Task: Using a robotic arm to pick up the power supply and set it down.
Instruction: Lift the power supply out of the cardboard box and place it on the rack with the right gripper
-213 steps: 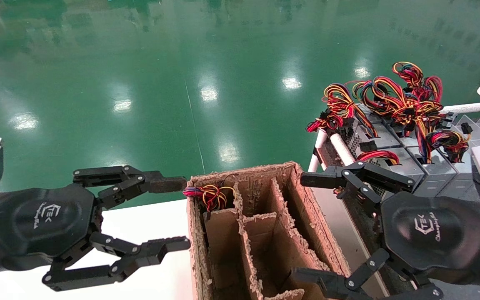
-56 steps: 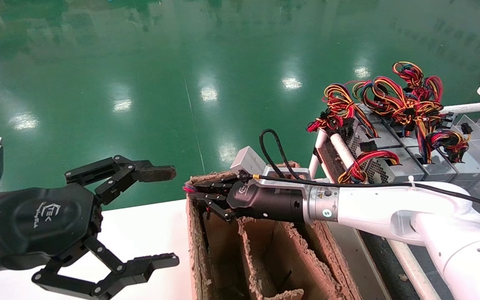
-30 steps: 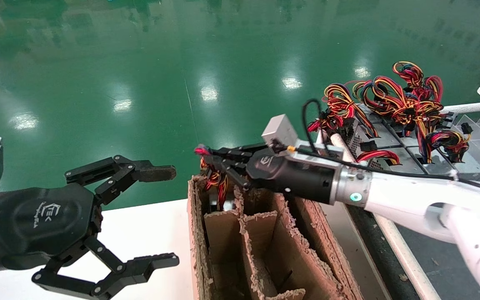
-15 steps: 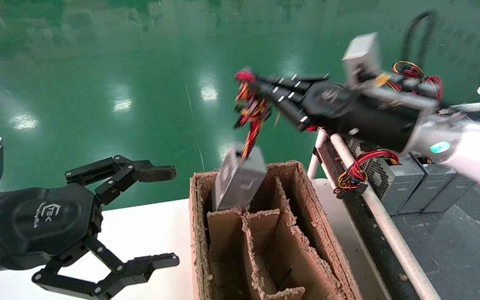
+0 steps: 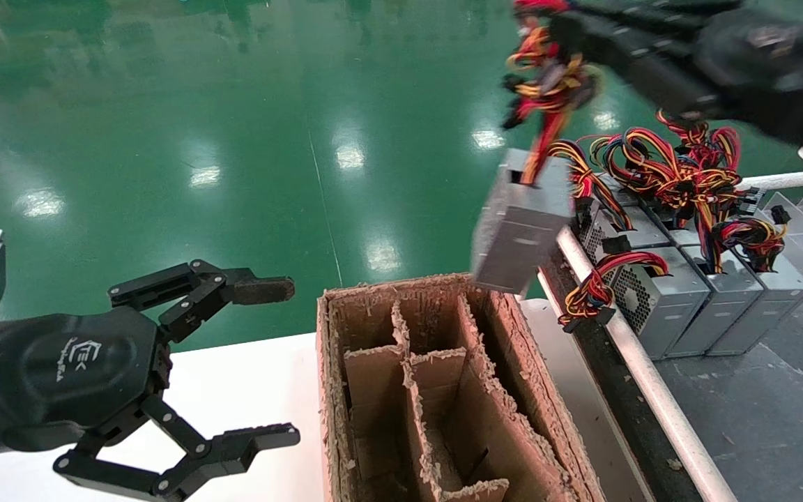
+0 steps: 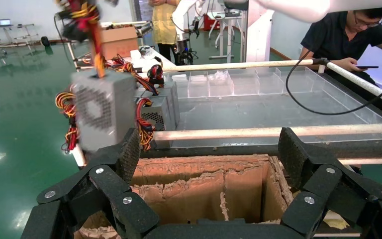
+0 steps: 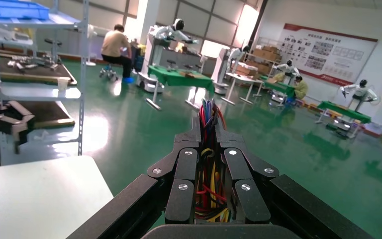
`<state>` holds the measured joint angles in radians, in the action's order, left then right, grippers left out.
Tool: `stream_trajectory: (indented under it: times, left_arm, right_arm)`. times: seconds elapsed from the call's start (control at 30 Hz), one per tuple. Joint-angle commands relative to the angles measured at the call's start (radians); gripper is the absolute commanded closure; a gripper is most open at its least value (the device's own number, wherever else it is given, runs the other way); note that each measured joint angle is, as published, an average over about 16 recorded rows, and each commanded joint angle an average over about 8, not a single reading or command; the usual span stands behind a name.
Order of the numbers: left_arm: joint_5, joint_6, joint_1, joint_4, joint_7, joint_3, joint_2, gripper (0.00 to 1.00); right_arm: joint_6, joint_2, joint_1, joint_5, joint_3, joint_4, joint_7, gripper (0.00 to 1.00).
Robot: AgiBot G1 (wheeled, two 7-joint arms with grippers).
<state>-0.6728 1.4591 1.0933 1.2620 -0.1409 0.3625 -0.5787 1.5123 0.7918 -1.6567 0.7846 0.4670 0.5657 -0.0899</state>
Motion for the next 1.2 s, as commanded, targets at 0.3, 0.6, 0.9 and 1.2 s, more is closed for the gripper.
stream_trajectory:
  times: [0.3,0.6,0.9,1.2]
  left_arm:
    - [0.000,0.000,0.000,0.000,0.000,0.000,0.000,0.00]
    - [0.000,0.000,0.000,0.000,0.000,0.000,0.000,0.00]
    - [0.000,0.000,0.000,0.000,0.000,0.000,0.000,0.00]
    - [0.000,0.000,0.000,0.000,0.000,0.000,0.000,0.00]
  right_arm:
    - [-0.084,-0.258,0.085,-0.037,-0.041,0.322,0.191,1.00]
    - [-0.267,-0.466,0.299,-0.097,-0.083,0.581,0.273,1.00]
    - [-0.404,-0.635,0.501,-0.191,-0.115,0.660,0.233,1.00]
    - [-0.433,-0.757,0.631,-0.324,-0.102,0.602,0.153,1.00]
